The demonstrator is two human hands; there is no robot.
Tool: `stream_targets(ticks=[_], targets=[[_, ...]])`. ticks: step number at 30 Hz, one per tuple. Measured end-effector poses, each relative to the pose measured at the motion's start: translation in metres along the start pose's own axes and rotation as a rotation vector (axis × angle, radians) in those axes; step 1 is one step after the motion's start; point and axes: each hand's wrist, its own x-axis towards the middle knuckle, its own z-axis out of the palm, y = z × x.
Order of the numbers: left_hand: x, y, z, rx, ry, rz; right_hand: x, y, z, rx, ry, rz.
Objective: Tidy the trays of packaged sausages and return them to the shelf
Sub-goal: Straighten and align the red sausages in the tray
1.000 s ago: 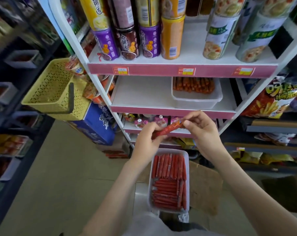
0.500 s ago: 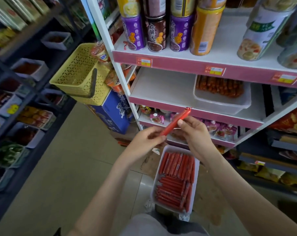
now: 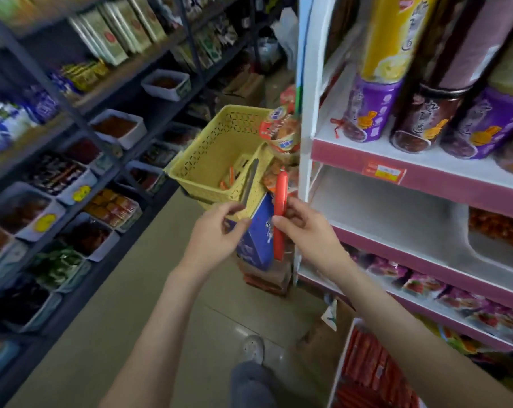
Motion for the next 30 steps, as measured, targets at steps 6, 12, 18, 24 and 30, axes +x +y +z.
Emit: stream_targets(ticks=[6,12,18,24,30], targets=[[0.118,-0.103,-0.06,0.349,-0.067,0.006,0.143,-0.021,0.067,-0.06,0.112,0.079],[0.177,-0.14,-0.067,0.461,-0.469,-0.015,0.218,-0.026,0.106,-0.384,0.154,0.207],[0.18,-0.146,-0.062,0.503,-0.488,0.119,0.22,-0.016,0.131,-0.84,-0.019,0.164],[0.171,-0.135,-0.054,0.506,-0.446,0.2,0.204,0.004,0.127,-0.899,0.076,-0.149],[0.132,-0.101,-0.026,0.378,-0.328,0.245,0.149,0.022,0.098,-0.905,0.075,-0.257]])
